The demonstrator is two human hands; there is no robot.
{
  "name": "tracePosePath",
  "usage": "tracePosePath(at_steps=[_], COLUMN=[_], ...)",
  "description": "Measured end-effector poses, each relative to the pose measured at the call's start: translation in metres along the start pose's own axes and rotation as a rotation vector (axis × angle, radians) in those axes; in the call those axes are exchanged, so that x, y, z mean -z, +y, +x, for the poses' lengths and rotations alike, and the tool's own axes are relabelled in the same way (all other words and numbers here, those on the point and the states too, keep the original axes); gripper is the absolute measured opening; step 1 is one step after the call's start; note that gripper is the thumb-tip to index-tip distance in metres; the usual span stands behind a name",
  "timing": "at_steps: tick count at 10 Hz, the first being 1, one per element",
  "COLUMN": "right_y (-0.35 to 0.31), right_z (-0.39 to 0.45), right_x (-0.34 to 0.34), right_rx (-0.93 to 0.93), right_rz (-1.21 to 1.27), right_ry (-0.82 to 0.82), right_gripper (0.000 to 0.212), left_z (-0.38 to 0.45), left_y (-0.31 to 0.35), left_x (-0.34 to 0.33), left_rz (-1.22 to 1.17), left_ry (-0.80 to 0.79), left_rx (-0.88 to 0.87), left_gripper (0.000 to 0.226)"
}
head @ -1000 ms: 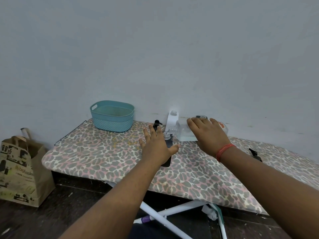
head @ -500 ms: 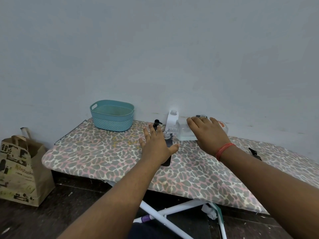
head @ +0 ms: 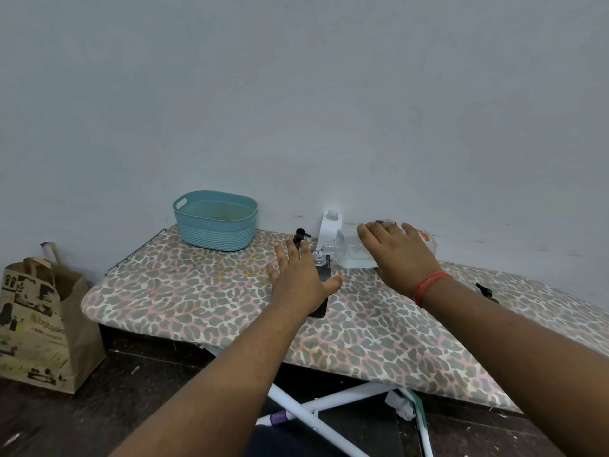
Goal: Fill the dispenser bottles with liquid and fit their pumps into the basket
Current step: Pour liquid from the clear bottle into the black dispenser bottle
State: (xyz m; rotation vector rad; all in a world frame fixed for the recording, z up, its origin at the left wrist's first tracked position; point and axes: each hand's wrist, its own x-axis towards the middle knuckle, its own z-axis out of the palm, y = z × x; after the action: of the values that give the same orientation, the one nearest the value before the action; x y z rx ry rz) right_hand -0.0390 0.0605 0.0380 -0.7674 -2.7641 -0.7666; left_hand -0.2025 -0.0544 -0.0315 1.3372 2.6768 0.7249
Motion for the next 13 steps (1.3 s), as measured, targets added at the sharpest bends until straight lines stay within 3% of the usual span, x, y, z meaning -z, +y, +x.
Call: tracePosePath(at_steps=[13], right_y=[0.0023], right_z=[0.0024], right_x=[0.0017], right_rx=[0.018], right_rz=[-0.033], right_ry=[0.025], right_gripper=[0.072], left_z=[0.0002], left_y=[0.0012], left_x=[0.0009], left_rz=[0.002], left_ry=[-0.001], left_rx=[0.012], left_gripper=[0.115])
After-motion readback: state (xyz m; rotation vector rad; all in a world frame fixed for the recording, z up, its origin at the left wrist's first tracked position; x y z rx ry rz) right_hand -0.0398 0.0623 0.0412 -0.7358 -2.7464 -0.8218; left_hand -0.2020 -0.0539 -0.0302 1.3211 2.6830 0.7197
